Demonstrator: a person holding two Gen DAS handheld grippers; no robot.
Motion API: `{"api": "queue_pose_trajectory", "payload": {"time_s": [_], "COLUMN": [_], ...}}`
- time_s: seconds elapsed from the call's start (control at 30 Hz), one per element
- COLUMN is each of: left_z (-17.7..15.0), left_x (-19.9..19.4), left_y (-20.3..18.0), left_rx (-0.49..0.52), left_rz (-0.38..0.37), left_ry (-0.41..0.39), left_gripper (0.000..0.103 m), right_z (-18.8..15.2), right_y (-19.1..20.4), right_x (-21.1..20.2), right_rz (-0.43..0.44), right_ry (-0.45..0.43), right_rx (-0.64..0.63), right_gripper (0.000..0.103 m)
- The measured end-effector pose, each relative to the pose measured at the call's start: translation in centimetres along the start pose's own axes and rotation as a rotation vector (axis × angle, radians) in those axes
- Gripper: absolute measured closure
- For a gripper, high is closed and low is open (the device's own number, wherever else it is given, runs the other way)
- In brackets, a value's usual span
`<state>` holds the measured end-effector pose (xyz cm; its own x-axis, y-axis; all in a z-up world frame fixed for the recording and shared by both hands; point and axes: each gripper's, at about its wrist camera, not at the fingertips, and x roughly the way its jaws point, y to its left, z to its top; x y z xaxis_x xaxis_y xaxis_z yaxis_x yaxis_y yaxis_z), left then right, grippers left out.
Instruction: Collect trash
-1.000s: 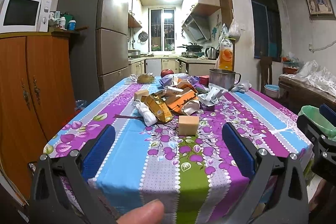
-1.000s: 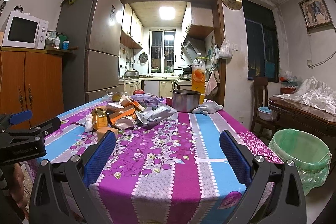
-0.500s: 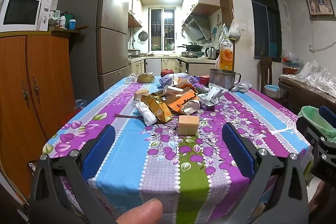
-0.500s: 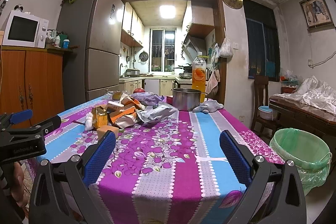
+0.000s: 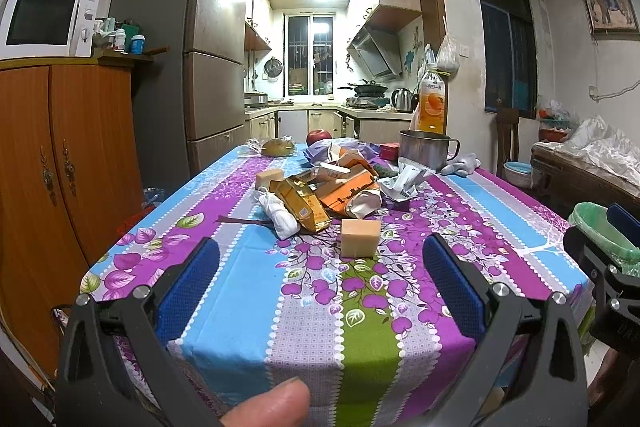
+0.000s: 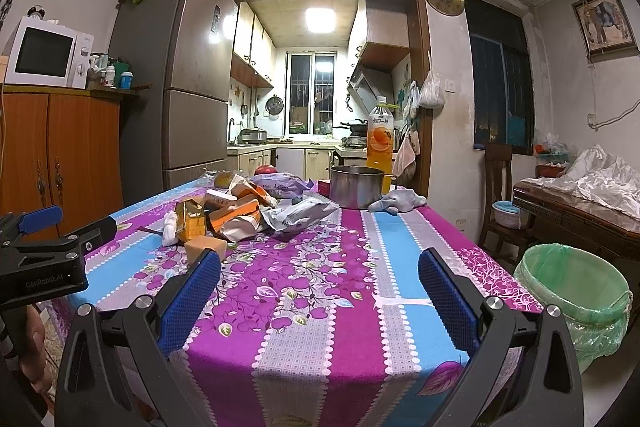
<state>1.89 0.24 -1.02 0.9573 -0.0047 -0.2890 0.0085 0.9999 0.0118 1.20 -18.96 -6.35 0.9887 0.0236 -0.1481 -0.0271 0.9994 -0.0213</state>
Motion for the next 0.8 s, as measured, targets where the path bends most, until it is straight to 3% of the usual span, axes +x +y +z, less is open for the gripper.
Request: {"api": "queue_pose_trajectory", "payload": {"time_s": [0.8], "left_z": [-0.1], "left_x": [0.8], "left_y": [-0.1], "left_rx": [-0.001], "left_rz": [-0.003], "left_ry": [0.012], "left_gripper": [0.005], "right_z": [-0.3], "right_y": [0.0], "right_x": [1.2], "right_rz": [0.008], "right_ry": [0.031], "right_rx": [-0.012], "right_gripper": [0.005]}}
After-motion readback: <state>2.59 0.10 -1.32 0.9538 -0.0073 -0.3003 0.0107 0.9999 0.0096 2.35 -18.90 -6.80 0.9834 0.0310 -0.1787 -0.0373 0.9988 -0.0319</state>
